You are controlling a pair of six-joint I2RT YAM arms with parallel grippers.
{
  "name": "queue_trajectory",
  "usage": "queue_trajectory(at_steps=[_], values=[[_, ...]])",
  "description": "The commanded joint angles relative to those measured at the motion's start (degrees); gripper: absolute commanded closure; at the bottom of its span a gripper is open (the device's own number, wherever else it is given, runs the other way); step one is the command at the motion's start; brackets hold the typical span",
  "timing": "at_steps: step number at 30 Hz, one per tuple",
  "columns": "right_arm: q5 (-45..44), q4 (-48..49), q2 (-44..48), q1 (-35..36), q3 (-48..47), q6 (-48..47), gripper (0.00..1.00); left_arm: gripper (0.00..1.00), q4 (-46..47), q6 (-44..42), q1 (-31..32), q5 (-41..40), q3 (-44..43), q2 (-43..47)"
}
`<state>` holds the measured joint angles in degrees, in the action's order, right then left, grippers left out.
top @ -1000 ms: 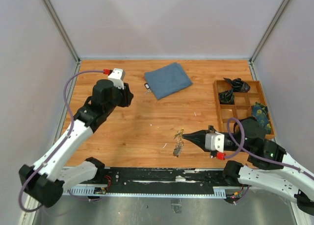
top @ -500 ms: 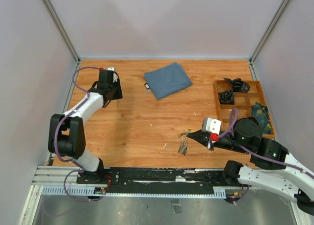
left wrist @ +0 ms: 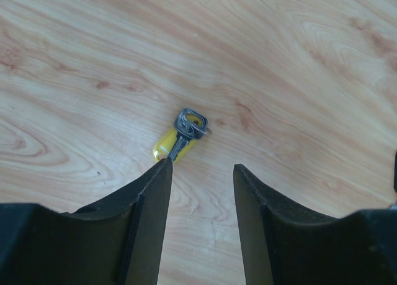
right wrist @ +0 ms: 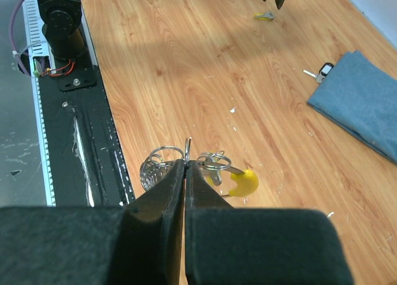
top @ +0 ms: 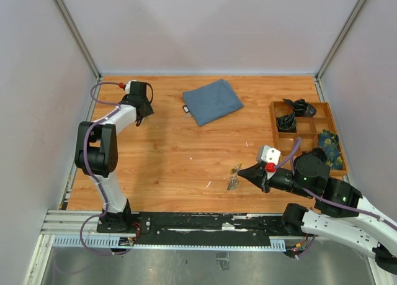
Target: Put the keys on the keyring
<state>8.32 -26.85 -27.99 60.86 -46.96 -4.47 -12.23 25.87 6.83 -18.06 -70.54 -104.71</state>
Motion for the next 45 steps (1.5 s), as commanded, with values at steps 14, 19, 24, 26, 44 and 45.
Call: queue_trajectory(at_steps=[14,19,24,26,44,45], values=[[-0.5,2.9,1.7,0.8,1.9,3.1,1.0,0.51,-5.0,13.5,-0.5,-9.0,-10.1,-9.9],[-0.3,2.7,1.9,0.8,2.2,2.8,0.99,0.53,-4.5,13.6,-0.5,-7.9,-10.7,-11.2],[-0.1,2.7,1.9,0.8,2.4,2.6,0.99,0.56,-4.6,13.6,-0.5,-7.5,-11.9,-12.8],[0.1,2.8,1.8,0.8,2.5,2.6,0.99,0.57,-4.6,13.7,-0.5,-7.3,-12.2,-13.2],[0.3,3.2,1.5,0.8,2.6,3.1,0.99,0.94,-3.6,12.8,-0.5,-6.9,-10.7,-12.7],[0.3,3.2,1.4,0.8,2.6,3.2,1.0,0.98,-3.5,12.7,-0.5,-6.9,-10.6,-12.4]])
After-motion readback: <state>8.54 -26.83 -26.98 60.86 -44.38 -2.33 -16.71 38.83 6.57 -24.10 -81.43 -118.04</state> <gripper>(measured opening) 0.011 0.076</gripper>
